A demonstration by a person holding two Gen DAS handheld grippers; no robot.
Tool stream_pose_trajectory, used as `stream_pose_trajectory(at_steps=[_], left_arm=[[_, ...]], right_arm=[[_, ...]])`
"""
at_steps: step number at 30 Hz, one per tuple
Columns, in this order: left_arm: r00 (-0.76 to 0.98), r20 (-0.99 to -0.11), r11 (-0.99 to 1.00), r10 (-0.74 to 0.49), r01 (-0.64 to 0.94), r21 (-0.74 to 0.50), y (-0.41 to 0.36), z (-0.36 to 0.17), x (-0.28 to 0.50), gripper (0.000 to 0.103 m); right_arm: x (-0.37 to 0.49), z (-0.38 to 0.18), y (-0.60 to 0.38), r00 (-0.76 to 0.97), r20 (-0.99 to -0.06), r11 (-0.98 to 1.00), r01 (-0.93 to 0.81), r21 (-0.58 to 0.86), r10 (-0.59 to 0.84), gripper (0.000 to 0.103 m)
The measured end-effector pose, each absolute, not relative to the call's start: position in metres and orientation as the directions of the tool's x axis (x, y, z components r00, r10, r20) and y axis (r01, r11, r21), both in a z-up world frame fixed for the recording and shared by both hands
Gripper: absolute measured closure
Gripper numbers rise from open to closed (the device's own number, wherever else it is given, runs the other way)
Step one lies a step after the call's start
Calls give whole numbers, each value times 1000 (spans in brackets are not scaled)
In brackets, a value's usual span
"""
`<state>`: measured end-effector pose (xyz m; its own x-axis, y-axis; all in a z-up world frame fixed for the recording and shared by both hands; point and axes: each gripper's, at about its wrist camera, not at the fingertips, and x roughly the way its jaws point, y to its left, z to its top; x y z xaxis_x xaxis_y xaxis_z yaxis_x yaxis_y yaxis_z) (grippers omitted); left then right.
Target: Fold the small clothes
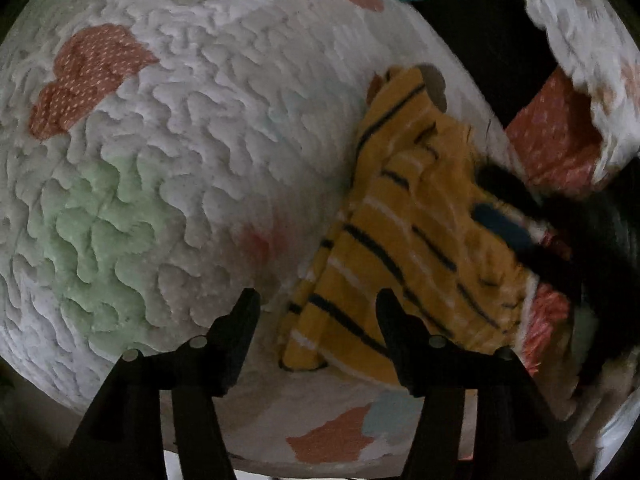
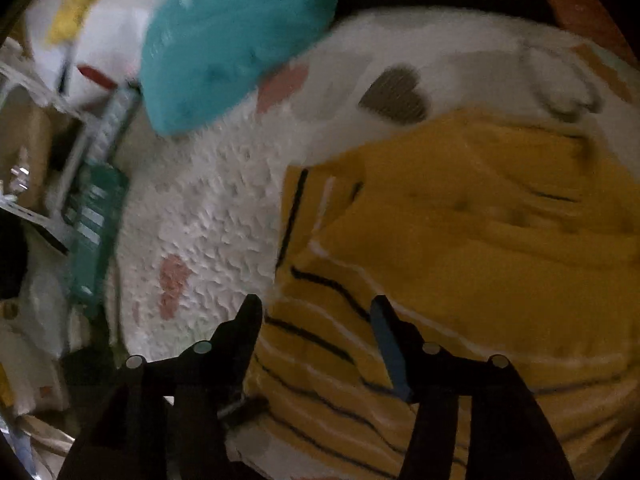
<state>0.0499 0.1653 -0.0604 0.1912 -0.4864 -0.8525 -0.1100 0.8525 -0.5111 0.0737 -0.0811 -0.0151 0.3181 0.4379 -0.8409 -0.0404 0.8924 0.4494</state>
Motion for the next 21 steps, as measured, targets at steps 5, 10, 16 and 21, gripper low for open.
stream_pose_trajectory(at_steps=[5,10,16,21], left_arm=[[187,-884,895,-429,-41,-444,152,-63,40,39],[186,-890,904,-416,-20,-427,139,-67,39,35],[184,-894,908,-408,-16,-418,116,-73,40,54],[174,-857,866,-485,-37,-498,102,-72,29,91]], right_arm=[[118,-38,-41,237,-926,955,-16,298,293,40],[138,-47,-9,177,-970,982,-125,144,165,28],[134,-62,25,164,-986,960,-273,-62,-17,27],[112,-57,33,273,-956,913,-353,-204,-108,80]])
